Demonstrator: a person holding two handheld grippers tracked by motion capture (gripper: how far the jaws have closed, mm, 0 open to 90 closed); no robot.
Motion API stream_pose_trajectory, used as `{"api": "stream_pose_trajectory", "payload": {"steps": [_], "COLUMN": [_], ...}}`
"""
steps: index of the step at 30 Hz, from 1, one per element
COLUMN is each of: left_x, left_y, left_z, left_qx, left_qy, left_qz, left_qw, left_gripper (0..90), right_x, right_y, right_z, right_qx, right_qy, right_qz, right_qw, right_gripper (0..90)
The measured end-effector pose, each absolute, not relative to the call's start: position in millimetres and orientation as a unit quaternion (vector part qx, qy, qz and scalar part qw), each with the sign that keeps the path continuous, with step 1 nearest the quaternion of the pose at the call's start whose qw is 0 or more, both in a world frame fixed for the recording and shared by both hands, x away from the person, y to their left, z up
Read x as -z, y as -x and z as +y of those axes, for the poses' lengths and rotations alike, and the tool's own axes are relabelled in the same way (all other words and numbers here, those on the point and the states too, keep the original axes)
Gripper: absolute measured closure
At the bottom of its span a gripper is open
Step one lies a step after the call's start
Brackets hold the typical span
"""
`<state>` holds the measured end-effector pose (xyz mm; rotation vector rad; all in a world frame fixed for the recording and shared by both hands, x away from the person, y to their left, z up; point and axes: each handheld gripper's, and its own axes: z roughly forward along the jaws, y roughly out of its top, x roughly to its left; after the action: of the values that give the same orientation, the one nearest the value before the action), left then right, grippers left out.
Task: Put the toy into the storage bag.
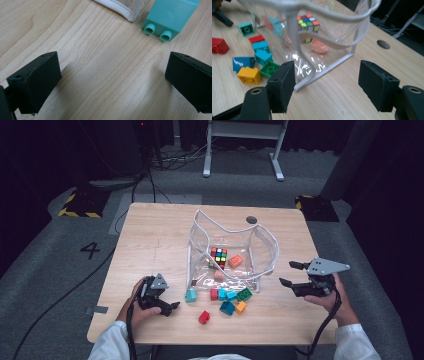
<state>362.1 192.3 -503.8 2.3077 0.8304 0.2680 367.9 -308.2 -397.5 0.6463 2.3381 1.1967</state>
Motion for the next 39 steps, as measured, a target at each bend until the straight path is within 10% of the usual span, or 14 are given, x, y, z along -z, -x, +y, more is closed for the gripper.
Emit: {"api": "stream_pose_trajectory", "payload": {"steps": [39], "left_x": [504], "left_y": [-362], "left_z": [192], "left_qx": [-0.103], "left_qy": [-0.882], "left_qz": [0.318], "left_qw": [0.331], "left_gripper": [0.4], "right_x": [503], "right_y": [-333], "right_z": [-217], "right_qx": [-0.409], "right_qy": [-0.162], "right_qz": [0.895], "right_qw": [0.080], "right_gripper": [40.8]}}
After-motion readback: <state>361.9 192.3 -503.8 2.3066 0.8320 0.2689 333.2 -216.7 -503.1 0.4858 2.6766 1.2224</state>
